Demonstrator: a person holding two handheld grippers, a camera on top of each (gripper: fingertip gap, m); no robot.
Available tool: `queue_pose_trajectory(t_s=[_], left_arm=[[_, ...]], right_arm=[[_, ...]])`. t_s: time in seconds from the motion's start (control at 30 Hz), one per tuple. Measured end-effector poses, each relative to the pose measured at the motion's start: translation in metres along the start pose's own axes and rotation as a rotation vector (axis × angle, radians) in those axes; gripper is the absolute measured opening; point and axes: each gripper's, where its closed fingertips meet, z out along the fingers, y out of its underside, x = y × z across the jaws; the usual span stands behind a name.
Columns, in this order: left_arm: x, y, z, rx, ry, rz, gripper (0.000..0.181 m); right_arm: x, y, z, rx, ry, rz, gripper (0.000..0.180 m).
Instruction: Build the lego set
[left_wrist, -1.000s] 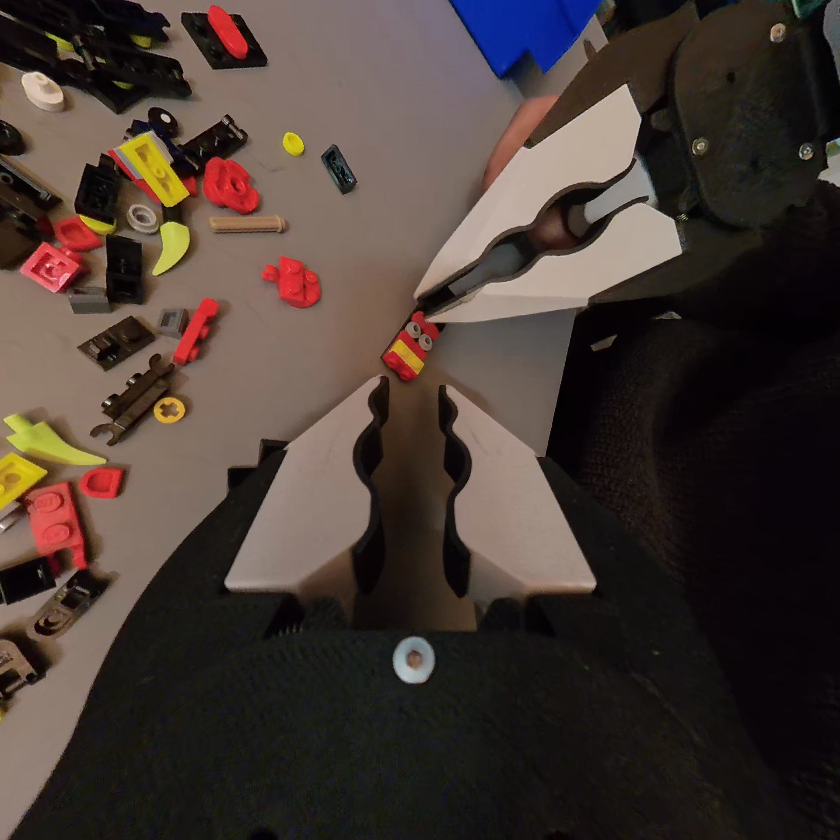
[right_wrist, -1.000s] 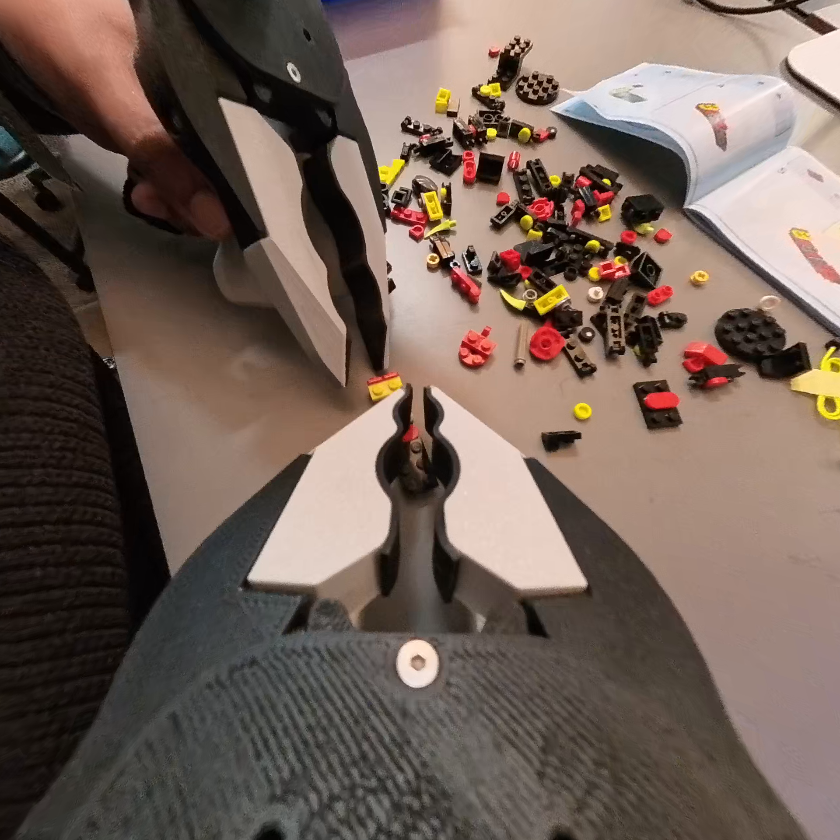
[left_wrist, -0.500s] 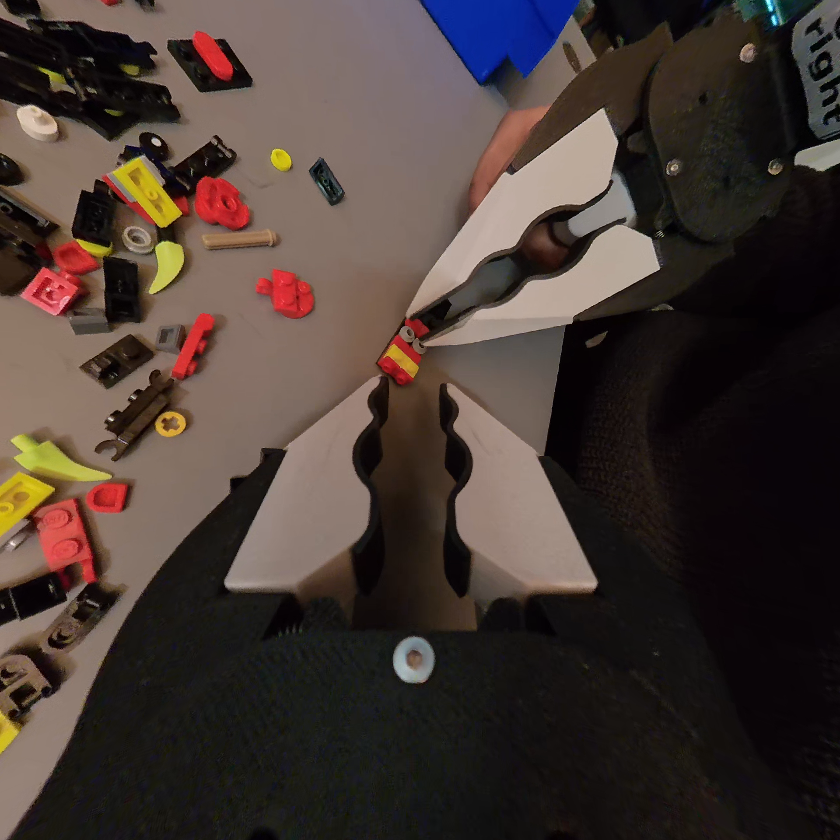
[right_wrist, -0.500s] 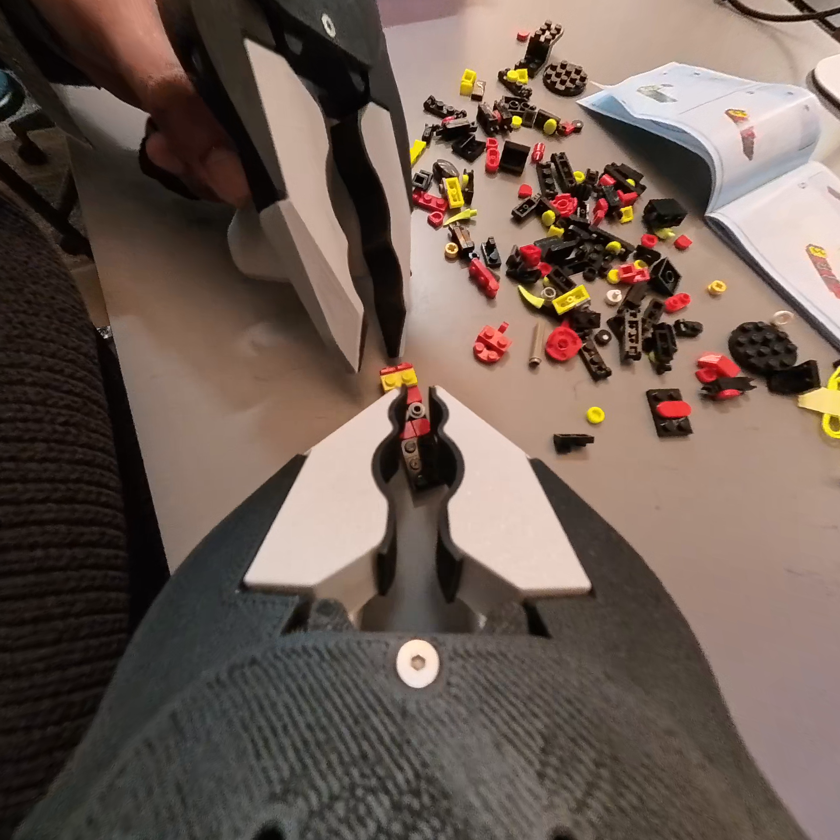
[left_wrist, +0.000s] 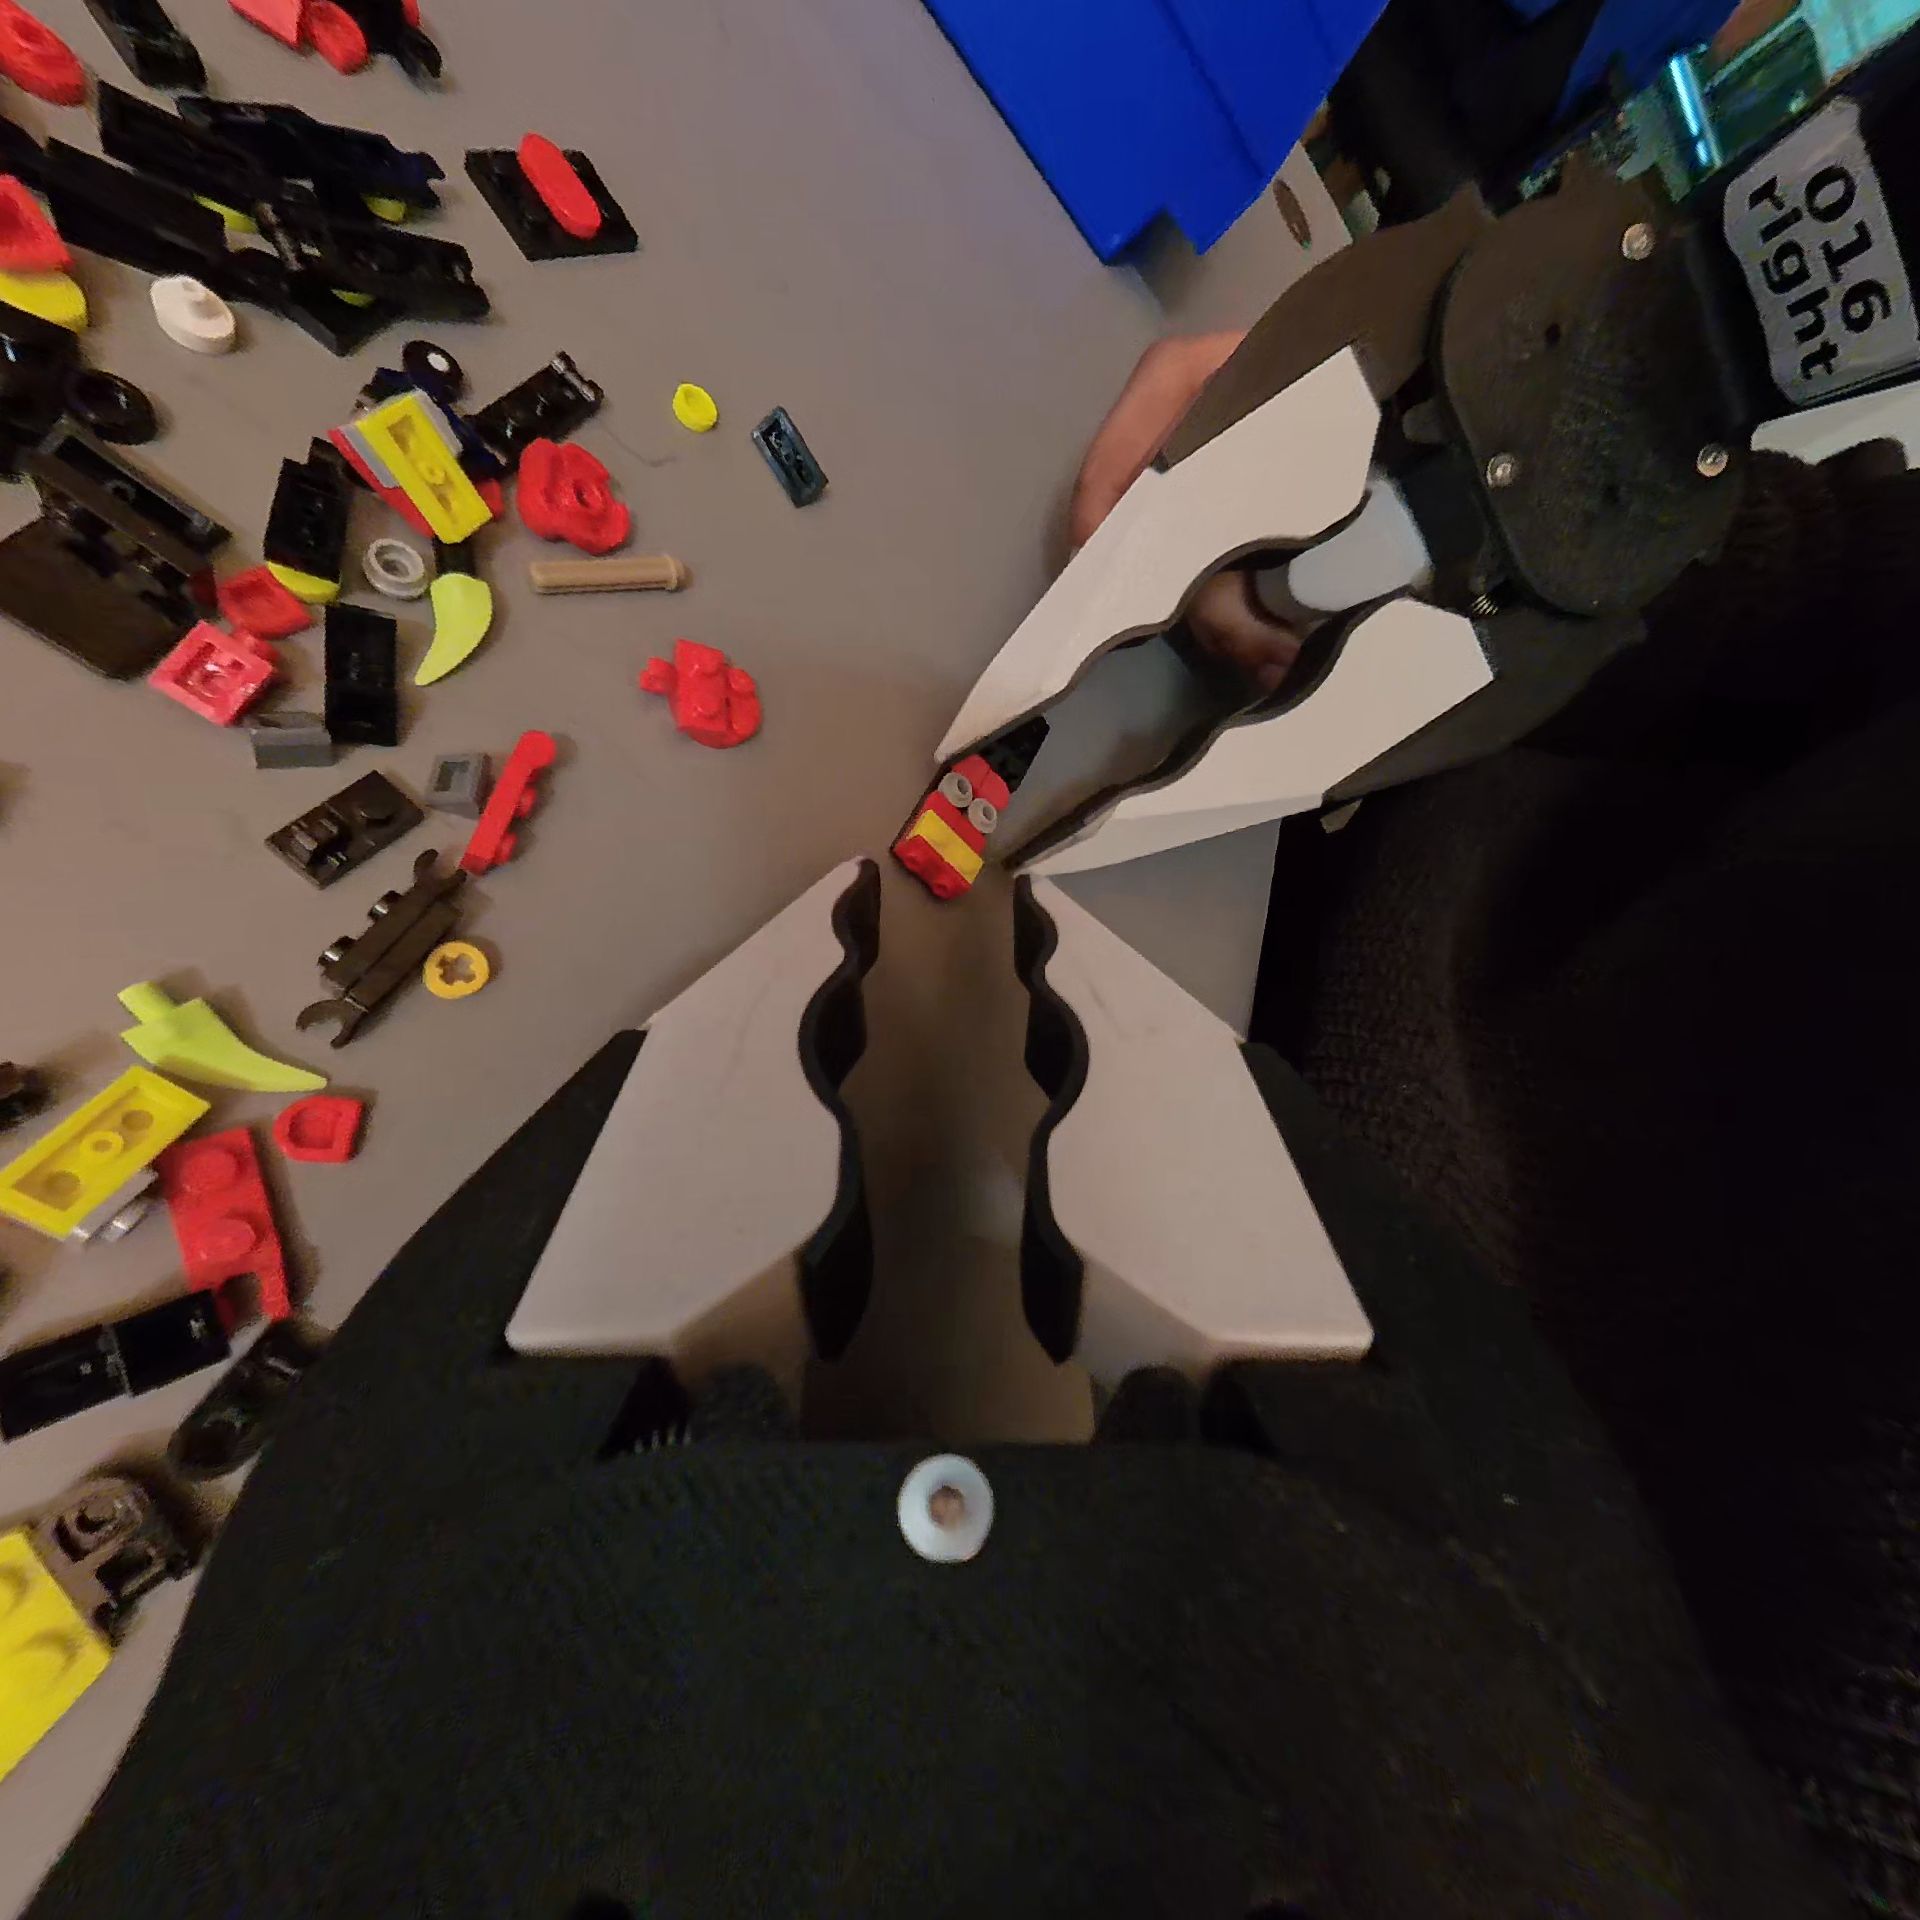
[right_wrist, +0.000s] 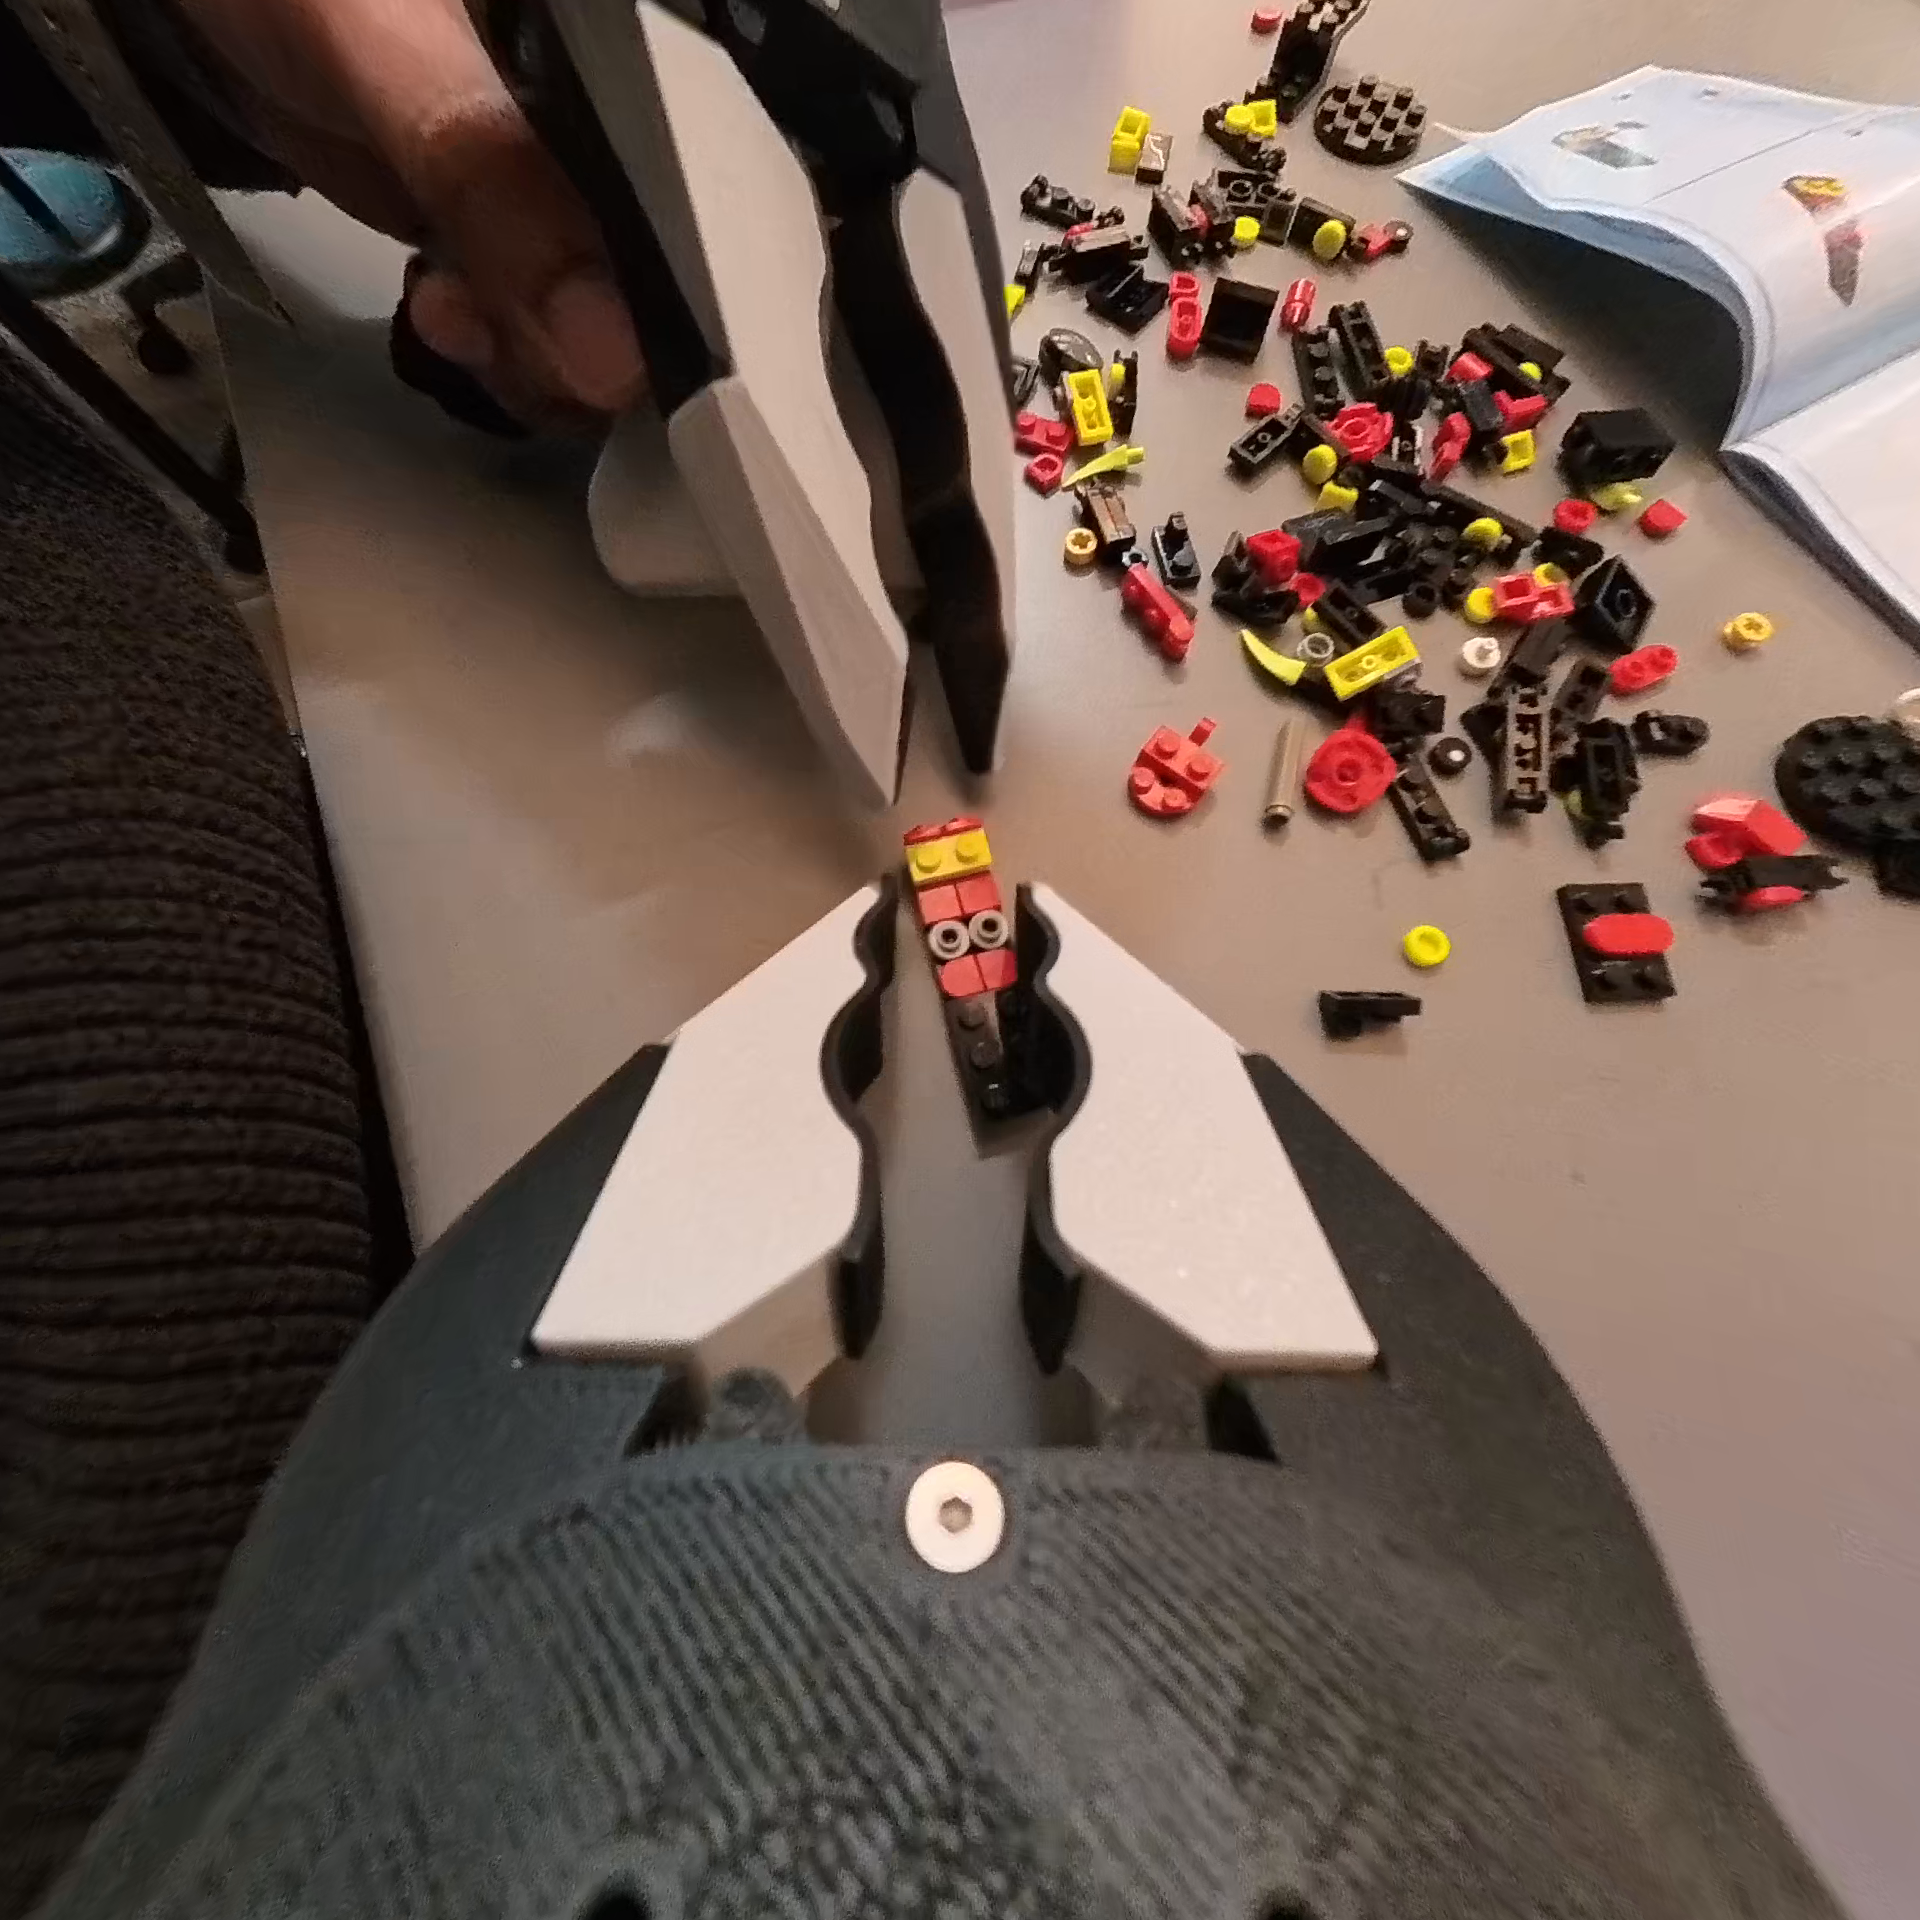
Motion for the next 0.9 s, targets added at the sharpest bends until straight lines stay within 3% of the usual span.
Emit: queue_pose_trajectory(t_s=[0.37,0.67,0.9], left_arm=[[0.001,-0.004,-0.002,0.024,0.008,-0.005,0.025],[-0.003,-0.005,-0.003,0.031,0.009,-0.024,0.025],[-0.005,-0.008,-0.005,0.055,0.035,-0.054,0.025]], right_arm=[[-0.003,0.008,0.004,-0.047,-0.015,-0.005,0.017],[-0.017,0.015,-0.006,-0.046,-0.137,-0.115,0.019],[0.010,-0.017,-0.033,0.170,-0.114,0.007,0.020]])
